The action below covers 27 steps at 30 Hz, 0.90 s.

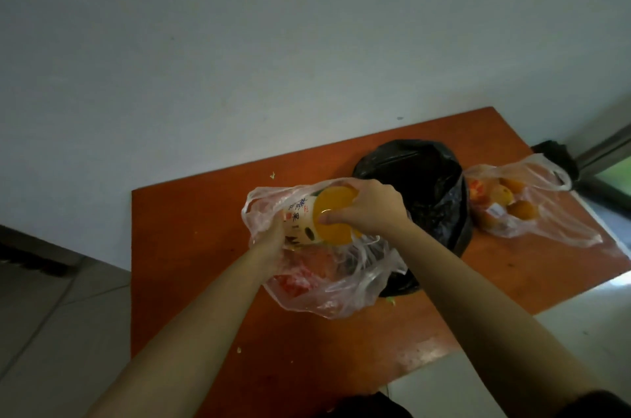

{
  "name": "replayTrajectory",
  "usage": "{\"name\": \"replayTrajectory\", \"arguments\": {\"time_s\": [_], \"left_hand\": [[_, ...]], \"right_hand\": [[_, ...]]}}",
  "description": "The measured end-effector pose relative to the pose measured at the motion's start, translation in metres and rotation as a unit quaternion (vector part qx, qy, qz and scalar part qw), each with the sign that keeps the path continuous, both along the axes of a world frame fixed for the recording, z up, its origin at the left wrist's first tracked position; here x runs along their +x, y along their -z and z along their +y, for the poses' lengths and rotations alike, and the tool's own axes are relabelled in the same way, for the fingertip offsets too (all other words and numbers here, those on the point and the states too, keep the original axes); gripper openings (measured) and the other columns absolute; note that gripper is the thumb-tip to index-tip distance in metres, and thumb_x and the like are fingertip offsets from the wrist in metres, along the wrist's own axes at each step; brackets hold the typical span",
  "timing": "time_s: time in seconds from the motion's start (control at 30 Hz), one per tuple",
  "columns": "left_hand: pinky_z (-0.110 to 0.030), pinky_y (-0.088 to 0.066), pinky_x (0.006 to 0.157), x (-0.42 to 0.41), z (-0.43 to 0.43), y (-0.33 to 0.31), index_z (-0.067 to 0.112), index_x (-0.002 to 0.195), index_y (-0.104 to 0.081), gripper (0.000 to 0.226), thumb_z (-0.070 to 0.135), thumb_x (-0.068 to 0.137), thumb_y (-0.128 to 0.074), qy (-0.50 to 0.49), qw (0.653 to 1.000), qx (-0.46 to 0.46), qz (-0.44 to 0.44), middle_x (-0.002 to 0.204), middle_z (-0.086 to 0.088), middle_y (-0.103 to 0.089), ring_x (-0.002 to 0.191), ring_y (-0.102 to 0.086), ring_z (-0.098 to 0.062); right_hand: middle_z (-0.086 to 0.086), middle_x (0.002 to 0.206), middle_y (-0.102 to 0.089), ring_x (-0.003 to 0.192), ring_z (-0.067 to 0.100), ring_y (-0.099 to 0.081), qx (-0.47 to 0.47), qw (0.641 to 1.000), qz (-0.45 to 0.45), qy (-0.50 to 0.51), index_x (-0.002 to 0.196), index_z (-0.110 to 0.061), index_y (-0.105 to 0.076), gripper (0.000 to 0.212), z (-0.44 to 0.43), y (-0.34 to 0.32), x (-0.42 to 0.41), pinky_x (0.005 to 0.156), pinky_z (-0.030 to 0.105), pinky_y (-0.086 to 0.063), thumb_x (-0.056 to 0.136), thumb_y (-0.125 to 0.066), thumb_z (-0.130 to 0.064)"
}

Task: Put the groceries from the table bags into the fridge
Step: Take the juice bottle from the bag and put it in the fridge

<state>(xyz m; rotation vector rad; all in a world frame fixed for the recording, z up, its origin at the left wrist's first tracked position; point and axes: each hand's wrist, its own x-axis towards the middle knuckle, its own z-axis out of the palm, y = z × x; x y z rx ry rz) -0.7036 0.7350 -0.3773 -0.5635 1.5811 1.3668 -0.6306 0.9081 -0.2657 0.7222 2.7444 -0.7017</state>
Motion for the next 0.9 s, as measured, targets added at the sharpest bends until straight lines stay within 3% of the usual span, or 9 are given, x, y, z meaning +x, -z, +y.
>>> {"name": "replayTrajectory", "arguments": {"time_s": [0.1,0.2,0.27,0.3,0.37,0.53,0.6,0.7,0.9], "left_hand": [[-0.047,-0.059,0.071,0.013,0.024,-0.005,0.016,0.129,-0.061,0.086,0.084,0.084,-0.032,0.023,0.991,0.088,-0.094,0.122,-0.019,-0.066,0.104,-0.067,-0.036],[-0.052,-0.058,0.078,0.028,0.034,-0.007,0.017,0.127,-0.062,0.087,0.085,0.083,-0.030,0.058,0.993,0.060,-0.089,0.125,-0.021,-0.065,0.111,-0.064,-0.040],[-0.045,-0.057,0.078,0.037,0.031,-0.003,0.016,0.128,-0.062,0.084,0.083,0.082,-0.039,0.084,0.994,0.031,-0.070,0.126,-0.023,-0.064,0.113,-0.064,-0.038],[-0.041,-0.057,0.076,0.041,0.028,-0.002,0.013,0.123,-0.063,0.080,0.080,0.084,-0.043,0.089,0.994,0.021,-0.061,0.118,-0.023,-0.067,0.101,-0.067,-0.036],[-0.039,-0.055,0.071,0.045,0.025,0.001,0.008,0.115,-0.062,0.071,0.072,0.089,-0.044,0.082,0.995,0.015,-0.057,0.101,-0.023,-0.069,0.082,-0.065,-0.034],[-0.041,-0.054,0.073,0.056,0.023,0.005,0.005,0.105,-0.060,0.074,0.073,0.093,-0.033,0.044,0.997,0.010,-0.056,0.102,-0.023,-0.068,0.083,-0.063,-0.034],[-0.044,-0.054,0.081,0.060,0.022,0.008,0.008,0.102,-0.058,0.075,0.077,0.090,-0.032,0.044,0.997,0.016,-0.060,0.109,-0.023,-0.067,0.092,-0.063,-0.036],[-0.052,-0.050,0.095,0.064,0.019,0.014,0.013,0.120,-0.055,0.074,0.077,0.091,-0.030,0.065,0.997,0.018,-0.039,0.115,-0.022,-0.064,0.105,-0.062,-0.037],[-0.054,-0.052,0.093,0.065,0.015,0.015,0.027,0.143,-0.044,0.070,0.074,0.094,-0.029,0.084,0.996,-0.006,0.032,0.133,-0.019,-0.057,0.107,-0.061,-0.035]], "right_hand": [[-0.006,0.061,-0.061,0.054,0.010,-0.060,0.053,0.998,-0.016,-0.014,0.124,-0.032,-0.066,0.083,0.002,-0.007,0.009,0.042,0.024,-0.048,0.058,-0.073,-0.082],[-0.004,0.052,-0.057,0.046,0.011,-0.056,0.096,0.994,-0.037,-0.036,0.102,-0.027,-0.072,0.072,0.002,-0.017,0.014,0.039,0.022,-0.042,0.057,-0.073,-0.083],[-0.006,0.063,-0.065,0.057,0.012,-0.062,0.102,0.992,-0.038,-0.058,0.119,-0.033,-0.068,0.077,0.003,-0.019,0.018,0.045,0.023,-0.045,0.058,-0.075,-0.080],[-0.006,0.080,-0.071,0.071,0.013,-0.067,0.100,0.992,-0.032,-0.065,0.126,-0.035,-0.064,0.082,0.002,-0.017,0.020,0.052,0.025,-0.050,0.058,-0.076,-0.077],[-0.007,0.110,-0.068,0.097,0.018,-0.066,0.049,0.997,0.006,-0.054,0.136,-0.036,-0.053,0.088,-0.001,-0.010,0.025,0.069,0.030,-0.054,0.059,-0.081,-0.069],[-0.007,0.132,-0.055,0.127,0.017,-0.047,-0.140,0.975,0.168,0.025,0.138,-0.031,-0.045,0.091,-0.018,0.029,0.043,0.104,0.041,-0.045,0.063,-0.084,-0.063],[-0.010,0.142,-0.049,0.131,0.012,-0.047,-0.242,0.944,0.218,0.060,0.145,-0.036,-0.038,0.100,-0.018,0.044,0.057,0.107,0.045,-0.046,0.062,-0.081,-0.068],[-0.019,0.146,-0.042,0.134,0.006,-0.047,-0.337,0.908,0.235,0.081,0.156,-0.040,-0.015,0.127,-0.011,0.061,0.073,0.108,0.042,-0.048,0.054,-0.086,-0.069],[-0.014,0.143,-0.050,0.134,0.005,-0.049,-0.350,0.909,0.224,0.032,0.159,-0.032,0.005,0.147,-0.011,0.074,0.072,0.114,0.041,-0.041,0.051,-0.088,-0.067]]}}
